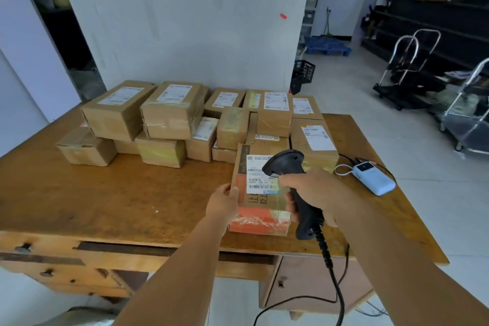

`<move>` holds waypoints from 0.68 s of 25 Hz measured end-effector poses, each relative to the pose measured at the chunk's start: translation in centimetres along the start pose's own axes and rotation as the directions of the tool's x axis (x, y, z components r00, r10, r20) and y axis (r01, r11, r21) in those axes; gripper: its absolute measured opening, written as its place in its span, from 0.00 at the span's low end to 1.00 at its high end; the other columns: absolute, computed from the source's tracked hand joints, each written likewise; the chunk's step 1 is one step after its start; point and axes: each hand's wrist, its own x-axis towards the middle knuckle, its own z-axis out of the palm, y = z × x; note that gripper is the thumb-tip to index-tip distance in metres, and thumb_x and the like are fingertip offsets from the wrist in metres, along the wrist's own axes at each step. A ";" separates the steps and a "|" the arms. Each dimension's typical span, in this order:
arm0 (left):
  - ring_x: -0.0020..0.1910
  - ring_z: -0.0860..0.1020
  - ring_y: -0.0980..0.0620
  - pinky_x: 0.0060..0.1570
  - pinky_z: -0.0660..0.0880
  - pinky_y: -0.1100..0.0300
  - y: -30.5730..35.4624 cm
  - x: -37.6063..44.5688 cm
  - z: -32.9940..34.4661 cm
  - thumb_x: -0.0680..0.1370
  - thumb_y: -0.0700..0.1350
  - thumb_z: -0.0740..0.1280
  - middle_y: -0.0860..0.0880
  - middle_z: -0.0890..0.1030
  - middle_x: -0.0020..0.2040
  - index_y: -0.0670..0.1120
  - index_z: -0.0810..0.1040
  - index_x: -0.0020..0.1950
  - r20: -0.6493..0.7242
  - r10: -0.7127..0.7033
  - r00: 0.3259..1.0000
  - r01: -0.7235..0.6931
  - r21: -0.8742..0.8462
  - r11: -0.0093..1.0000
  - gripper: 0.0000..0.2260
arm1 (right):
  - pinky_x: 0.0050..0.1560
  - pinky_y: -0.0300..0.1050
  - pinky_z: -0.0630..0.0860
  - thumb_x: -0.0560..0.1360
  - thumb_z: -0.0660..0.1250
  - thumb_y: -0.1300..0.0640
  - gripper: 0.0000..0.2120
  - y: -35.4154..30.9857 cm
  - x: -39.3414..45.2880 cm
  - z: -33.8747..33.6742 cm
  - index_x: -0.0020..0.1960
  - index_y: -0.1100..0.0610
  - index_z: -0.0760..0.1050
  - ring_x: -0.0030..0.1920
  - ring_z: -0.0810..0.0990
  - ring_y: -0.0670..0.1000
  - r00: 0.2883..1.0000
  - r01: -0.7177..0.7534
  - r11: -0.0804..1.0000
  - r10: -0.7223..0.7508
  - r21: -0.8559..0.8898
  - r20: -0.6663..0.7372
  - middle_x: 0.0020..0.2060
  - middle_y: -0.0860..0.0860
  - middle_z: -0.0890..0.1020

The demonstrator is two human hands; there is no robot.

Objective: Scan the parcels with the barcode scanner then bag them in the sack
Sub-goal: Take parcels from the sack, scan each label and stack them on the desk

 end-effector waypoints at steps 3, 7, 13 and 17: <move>0.50 0.76 0.50 0.47 0.77 0.57 -0.3 -0.2 0.0 0.83 0.50 0.55 0.47 0.78 0.60 0.47 0.67 0.73 0.006 0.034 0.999 -0.034 0.035 0.999 0.19 | 0.33 0.48 0.74 0.76 0.66 0.58 0.07 0.1 -0.9 0.5 0.45 0.62 0.72 0.27 0.73 0.56 1.000 -0.001 1.000 0.001 -0.012 -0.010 0.26 0.56 0.76; 0.47 0.77 0.52 0.40 0.75 0.61 -0.4 -0.3 0.0 0.83 0.51 0.54 0.48 0.78 0.57 0.47 0.67 0.72 0.020 0.049 0.999 -0.050 0.040 0.998 0.19 | 0.31 0.47 0.75 0.76 0.66 0.58 0.07 0.2 -2.3 1.3 0.47 0.63 0.72 0.26 0.73 0.55 0.999 -0.009 1.000 0.009 0.000 -0.043 0.23 0.55 0.76; 0.48 0.79 0.50 0.45 0.78 0.57 -0.6 -0.4 -0.2 0.83 0.51 0.54 0.48 0.78 0.54 0.47 0.66 0.73 0.050 0.051 0.997 -0.053 0.038 0.998 0.19 | 0.26 0.42 0.75 0.77 0.64 0.58 0.08 0.1 -3.6 1.9 0.43 0.63 0.72 0.23 0.74 0.52 0.997 -0.014 1.000 0.015 0.015 -0.073 0.20 0.52 0.75; 0.51 0.79 0.49 0.50 0.79 0.53 -0.6 -0.5 -0.1 0.83 0.52 0.54 0.47 0.78 0.56 0.47 0.66 0.73 0.051 0.051 0.997 -0.052 0.031 0.998 0.19 | 0.25 0.41 0.75 0.76 0.64 0.59 0.07 0.1 -3.7 2.0 0.43 0.62 0.72 0.21 0.74 0.50 0.998 -0.018 0.999 0.020 0.036 -0.057 0.21 0.53 0.75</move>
